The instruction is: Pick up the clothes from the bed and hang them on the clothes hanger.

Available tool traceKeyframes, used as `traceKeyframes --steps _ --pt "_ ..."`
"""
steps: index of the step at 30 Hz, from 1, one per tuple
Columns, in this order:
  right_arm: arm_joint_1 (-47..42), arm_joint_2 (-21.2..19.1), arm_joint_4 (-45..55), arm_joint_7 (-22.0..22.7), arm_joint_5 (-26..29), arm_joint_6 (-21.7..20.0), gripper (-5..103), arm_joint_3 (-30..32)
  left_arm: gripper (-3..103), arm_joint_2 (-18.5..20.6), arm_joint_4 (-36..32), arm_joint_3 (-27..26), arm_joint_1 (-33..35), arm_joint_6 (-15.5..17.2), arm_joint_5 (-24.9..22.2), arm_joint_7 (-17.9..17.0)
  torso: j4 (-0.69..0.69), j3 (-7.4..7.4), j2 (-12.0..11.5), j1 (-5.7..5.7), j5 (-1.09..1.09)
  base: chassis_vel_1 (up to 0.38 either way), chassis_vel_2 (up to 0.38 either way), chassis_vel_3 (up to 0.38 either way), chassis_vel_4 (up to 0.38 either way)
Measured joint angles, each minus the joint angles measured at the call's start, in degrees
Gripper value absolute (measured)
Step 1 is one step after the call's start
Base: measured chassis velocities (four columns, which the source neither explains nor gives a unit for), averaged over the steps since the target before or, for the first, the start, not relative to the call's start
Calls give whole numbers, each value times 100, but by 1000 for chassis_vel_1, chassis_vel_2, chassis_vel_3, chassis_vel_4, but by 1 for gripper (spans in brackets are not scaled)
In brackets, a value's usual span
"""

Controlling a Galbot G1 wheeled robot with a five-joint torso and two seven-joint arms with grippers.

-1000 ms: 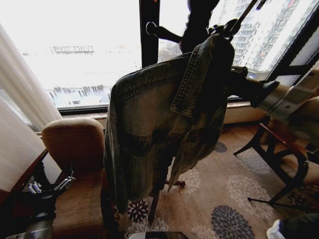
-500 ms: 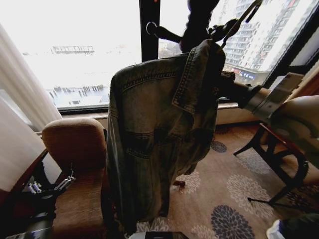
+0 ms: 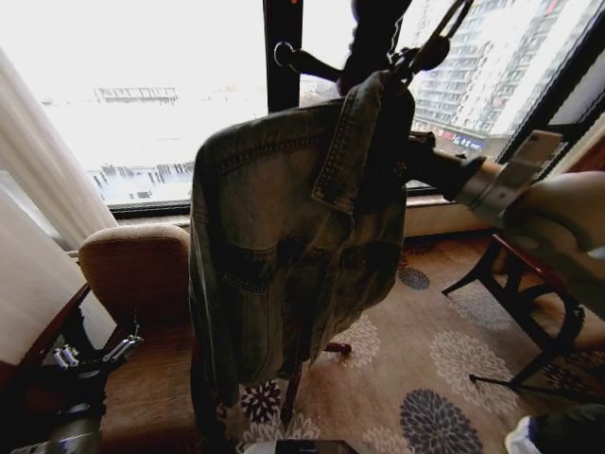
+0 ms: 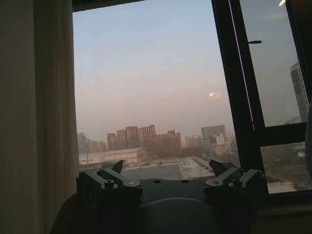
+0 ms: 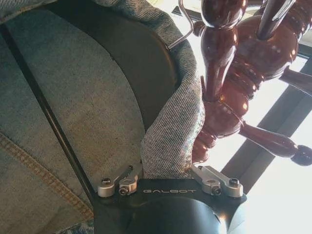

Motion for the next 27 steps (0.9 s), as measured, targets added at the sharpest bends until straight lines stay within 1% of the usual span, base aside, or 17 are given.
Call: traceKeyframes --steps 3,11,13,15,16,20,27 --pt "34 52 -41 17 0 -4 20 -106 100 0 0 0 0 0 0 0 1 0 0 0 0 0 0 0 0" --pt "-249 54 -167 0 -1 5 20 121 100 0 0 0 0 0 0 0 3 0 0 -1 -1 0 0 0 0" --pt "-427 58 -158 5 10 -9 20 255 100 0 0 0 0 0 0 0 4 2 -2 1 1 0 0 0 0" --pt "-710 39 -104 30 53 -7 20 513 100 0 0 0 0 0 0 0 5 1 -2 1 -1 0 0 0 0" --pt "-710 39 -104 30 53 -7 20 513 100 0 0 0 0 0 0 0 5 1 -2 1 -1 0 0 0 0" --pt "-1140 -76 49 54 116 -13 20 852 100 0 0 0 0 0 0 0 3 1 -2 0 -1 0 0 0 0" --pt "-1164 -119 173 149 256 -30 20 915 100 0 0 0 0 0 0 0 2 1 -2 1 -1 0 0 0 0"
